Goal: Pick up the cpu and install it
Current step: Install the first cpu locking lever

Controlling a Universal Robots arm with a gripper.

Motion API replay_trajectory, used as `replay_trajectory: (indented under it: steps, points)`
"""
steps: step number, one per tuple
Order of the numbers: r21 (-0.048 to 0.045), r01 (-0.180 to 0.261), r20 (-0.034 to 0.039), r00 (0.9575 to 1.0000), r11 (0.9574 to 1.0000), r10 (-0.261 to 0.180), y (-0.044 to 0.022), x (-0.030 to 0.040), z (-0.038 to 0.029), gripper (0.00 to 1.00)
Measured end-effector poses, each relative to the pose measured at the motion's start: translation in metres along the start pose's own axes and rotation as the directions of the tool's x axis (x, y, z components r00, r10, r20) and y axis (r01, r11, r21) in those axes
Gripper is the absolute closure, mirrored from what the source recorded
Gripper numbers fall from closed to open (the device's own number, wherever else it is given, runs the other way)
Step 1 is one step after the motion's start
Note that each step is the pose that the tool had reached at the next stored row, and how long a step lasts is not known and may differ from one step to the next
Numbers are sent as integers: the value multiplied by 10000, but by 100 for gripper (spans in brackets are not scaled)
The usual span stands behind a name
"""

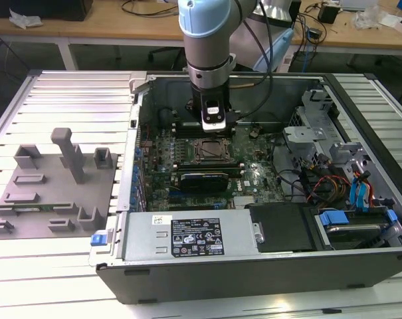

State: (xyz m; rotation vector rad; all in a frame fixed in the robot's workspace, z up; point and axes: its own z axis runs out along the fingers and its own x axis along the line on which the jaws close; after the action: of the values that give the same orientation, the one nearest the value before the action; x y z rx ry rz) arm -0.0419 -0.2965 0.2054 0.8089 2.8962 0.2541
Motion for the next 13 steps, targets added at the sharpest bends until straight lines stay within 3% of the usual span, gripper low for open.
replay_trajectory:
  steps: [5, 13]
  points:
    - [-8, 0, 8, 10000, 10000, 0, 13, 4, -33, 89]
    - [-79, 20, 125, 9999, 10000, -19, 13, 55, -35, 89]
